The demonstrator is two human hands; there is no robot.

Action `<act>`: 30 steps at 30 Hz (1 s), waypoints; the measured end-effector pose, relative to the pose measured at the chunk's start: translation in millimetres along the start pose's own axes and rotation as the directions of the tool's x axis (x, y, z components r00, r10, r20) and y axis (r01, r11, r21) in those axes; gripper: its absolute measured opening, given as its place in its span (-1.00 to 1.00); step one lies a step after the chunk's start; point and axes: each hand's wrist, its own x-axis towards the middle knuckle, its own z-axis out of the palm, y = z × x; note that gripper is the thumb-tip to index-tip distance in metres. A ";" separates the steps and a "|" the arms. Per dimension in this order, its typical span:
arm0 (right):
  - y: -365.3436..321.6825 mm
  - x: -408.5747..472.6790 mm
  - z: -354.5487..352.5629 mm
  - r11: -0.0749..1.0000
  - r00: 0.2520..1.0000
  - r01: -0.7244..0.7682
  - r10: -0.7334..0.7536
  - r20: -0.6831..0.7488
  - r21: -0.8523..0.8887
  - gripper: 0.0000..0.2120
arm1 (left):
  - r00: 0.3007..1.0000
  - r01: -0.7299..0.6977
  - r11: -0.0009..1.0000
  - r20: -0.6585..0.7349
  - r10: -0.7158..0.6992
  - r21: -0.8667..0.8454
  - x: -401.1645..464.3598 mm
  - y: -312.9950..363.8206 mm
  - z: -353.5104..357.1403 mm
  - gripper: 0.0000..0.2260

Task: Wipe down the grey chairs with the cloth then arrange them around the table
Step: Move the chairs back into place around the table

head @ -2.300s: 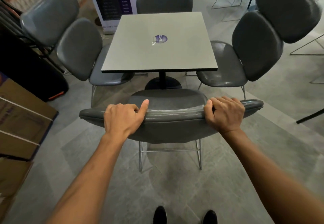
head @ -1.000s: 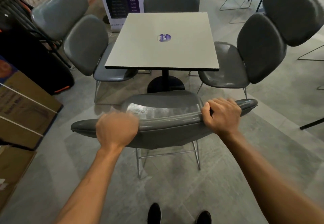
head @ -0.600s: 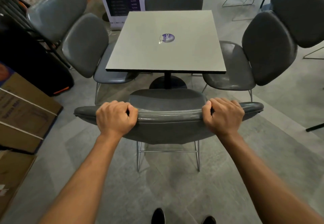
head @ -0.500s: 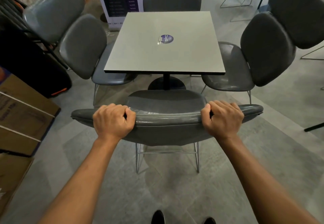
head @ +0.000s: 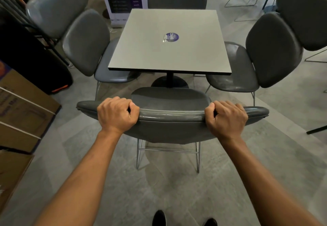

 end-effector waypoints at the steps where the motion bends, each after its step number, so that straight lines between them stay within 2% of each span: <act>1: -4.2 0.3 1.4 1.000 1.000 0.001 -0.001 0.004 0.000 -0.64 | 1.000 0.008 1.000 -0.001 -0.008 -0.002 1.5 -4.5 0.7 -0.65; 8: -7.0 2.2 2.7 1.000 1.000 -0.005 0.005 0.011 -0.021 -0.63 | 1.000 0.002 1.000 -0.007 -0.002 -0.009 2.5 -8.5 3.4 -0.65; 21: 8.6 4.9 14.4 0.993 0.992 0.066 -0.076 -0.103 -0.096 -0.65 | 0.997 0.074 0.995 0.033 -0.072 -0.074 3.0 3.5 1.3 -0.63; 30: 10.3 5.0 16.6 0.991 0.985 0.094 -0.106 -0.135 -0.091 -0.66 | 0.996 0.086 0.995 -0.029 -0.087 -0.051 0.1 5.9 3.8 -0.63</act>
